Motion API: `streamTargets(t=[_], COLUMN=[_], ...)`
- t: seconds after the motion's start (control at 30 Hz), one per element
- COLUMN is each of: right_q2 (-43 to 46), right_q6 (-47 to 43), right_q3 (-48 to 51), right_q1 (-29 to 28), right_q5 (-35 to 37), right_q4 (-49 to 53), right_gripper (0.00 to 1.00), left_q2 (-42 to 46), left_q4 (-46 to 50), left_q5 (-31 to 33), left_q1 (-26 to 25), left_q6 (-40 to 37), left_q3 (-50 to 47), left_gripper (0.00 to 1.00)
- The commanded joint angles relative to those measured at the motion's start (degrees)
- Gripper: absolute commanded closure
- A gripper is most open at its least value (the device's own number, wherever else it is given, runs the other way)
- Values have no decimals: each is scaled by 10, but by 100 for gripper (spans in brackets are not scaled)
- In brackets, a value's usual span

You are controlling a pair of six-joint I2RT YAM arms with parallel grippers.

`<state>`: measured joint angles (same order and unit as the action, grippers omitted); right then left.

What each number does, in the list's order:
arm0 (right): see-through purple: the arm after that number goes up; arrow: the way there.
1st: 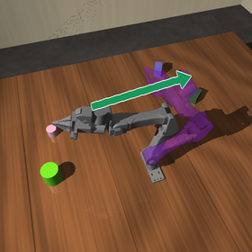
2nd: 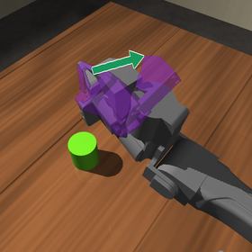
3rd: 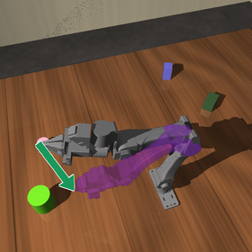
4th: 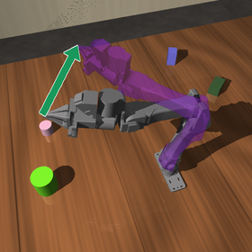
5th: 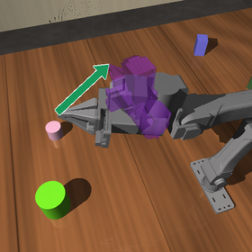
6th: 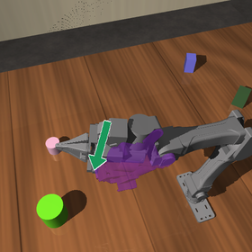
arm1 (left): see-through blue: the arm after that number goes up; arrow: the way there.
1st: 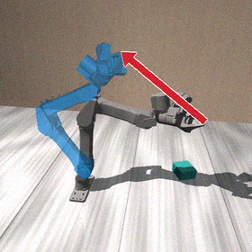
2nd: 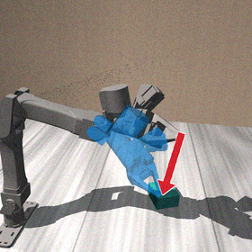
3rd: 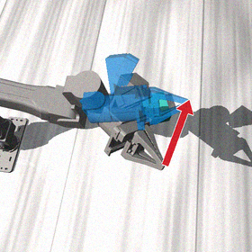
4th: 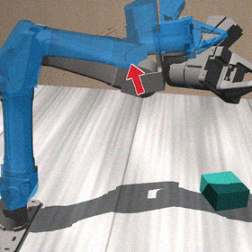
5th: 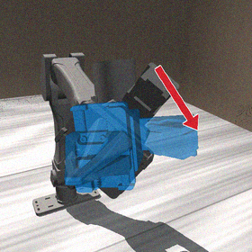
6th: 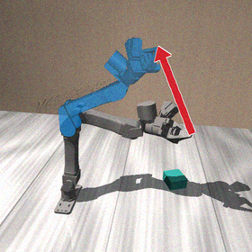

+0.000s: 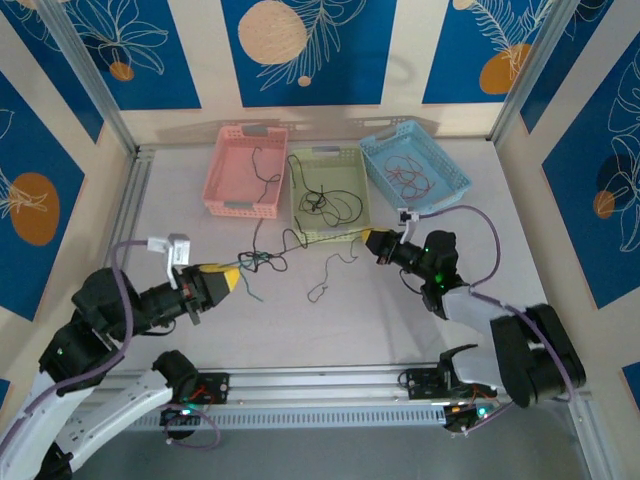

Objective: Untangle the cables

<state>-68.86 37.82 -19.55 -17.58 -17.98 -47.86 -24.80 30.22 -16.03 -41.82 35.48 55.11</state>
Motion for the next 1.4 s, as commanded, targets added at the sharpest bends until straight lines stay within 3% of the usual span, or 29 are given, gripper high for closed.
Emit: streamTargets(t=[0.0, 0.2, 0.37, 0.6, 0.87, 1.07, 1.37], right_q2=[76, 185, 222, 273, 379, 477, 532], right_q6=[-68, -129, -126, -120, -85, -20, -27], right_q3=[-27, -68, -87, -108, -126, -110, -121], right_q1=[-50, -132, -146, -136, -12, 117, 150], right_q5=[33, 28, 41, 163, 250, 204, 198], right_q4=[109, 192, 221, 273, 360, 394, 444], right_gripper=[100, 100, 100, 100, 100, 100, 100], left_q2=[15, -19, -45, -61, -51, -59, -80], left_q4=[-90, -100, -85, -76, -7, 90, 172], left_q5=[-11, -18, -46, -117, -122, -42, 56], left_q1=[-4, -4, -4, -4, -4, -4, -4], left_q6=[-10, -20, -34, -38, -68, -105, -139], left_q3=[-7, -46, -54, -60, -42, -17, 1], left_gripper=[100, 100, 100, 100, 100, 100, 100])
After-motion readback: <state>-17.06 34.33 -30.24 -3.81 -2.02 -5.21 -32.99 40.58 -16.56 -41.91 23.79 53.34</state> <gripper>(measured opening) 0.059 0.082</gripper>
